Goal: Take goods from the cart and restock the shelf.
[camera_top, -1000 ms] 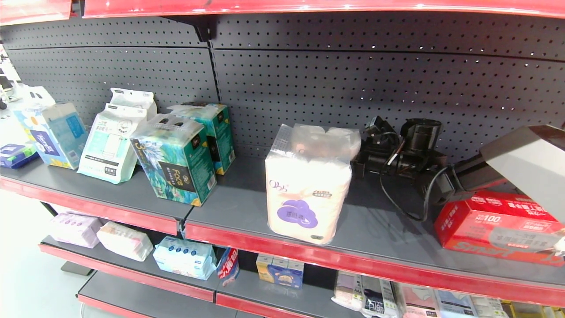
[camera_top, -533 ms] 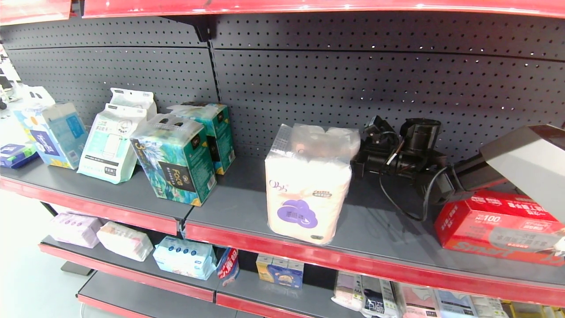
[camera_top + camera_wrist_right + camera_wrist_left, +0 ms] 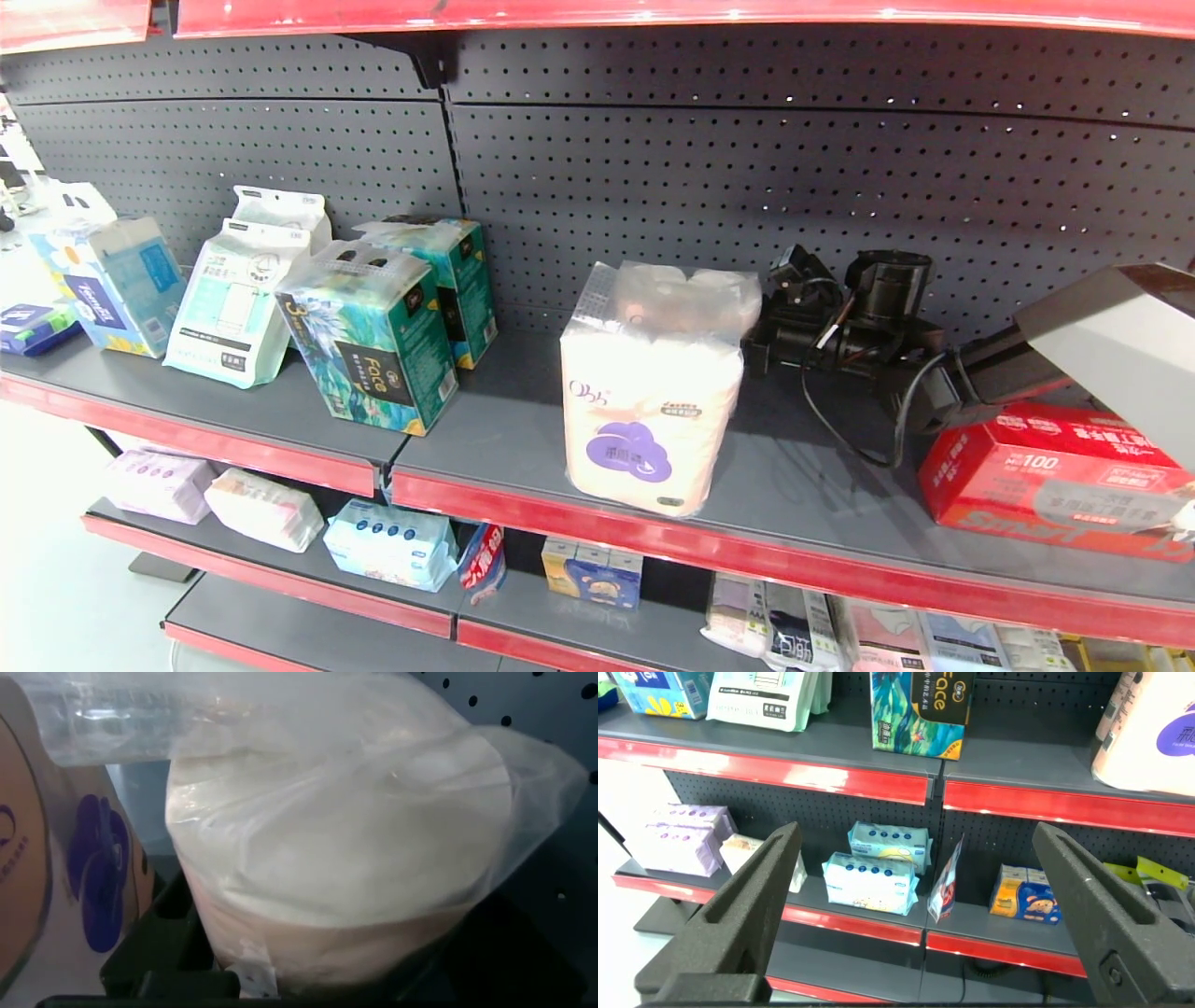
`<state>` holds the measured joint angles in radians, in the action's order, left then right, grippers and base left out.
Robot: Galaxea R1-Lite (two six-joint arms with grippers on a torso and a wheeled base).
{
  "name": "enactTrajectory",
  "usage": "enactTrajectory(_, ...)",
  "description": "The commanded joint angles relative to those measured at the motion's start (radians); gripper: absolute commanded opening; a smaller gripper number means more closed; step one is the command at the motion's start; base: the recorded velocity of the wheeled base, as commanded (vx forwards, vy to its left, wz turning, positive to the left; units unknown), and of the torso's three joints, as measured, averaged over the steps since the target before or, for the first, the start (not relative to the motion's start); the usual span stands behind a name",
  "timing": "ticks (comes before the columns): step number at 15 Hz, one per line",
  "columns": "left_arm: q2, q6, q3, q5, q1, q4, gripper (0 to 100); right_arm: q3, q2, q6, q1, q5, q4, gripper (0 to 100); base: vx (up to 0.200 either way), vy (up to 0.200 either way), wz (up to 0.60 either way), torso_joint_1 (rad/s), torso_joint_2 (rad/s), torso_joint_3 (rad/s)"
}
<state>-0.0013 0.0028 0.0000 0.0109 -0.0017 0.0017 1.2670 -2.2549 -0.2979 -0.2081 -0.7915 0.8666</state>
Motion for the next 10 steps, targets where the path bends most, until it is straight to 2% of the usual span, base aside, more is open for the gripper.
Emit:
enactTrajectory(1, 0.001, 0.0, 0.0, 0.0, 0.0, 0.0, 100, -0.003, 0.0, 0.0, -0.001, -0.002, 0.0, 0, 0.0, 0.0, 0.0, 0.0, 0.0, 0.0)
enactTrajectory(3, 0.001, -0.001, 0.0, 0.0, 0.0, 0.0, 100, -0.005, 0.0, 0.0, -0.001, -0.002, 0.0, 0, 0.0, 0.0, 0.0, 0.0, 0.0, 0.0)
enactTrajectory(4, 0.001, 0.0, 0.0, 0.0, 0.0, 0.0, 100, -0.005, -0.002, 0.0, -0.001, 0.0, 0.0, 100, 0.0, 0.0, 0.0, 0.0, 0.0, 0.0)
enactTrajectory(10, 0.001, 0.0, 0.0, 0.0, 0.0, 0.0, 100, -0.012, 0.02, 0.039, 0.006, -0.002, 0.0, 100, 0.0, 0.0, 0.0, 0.0, 0.0, 0.0)
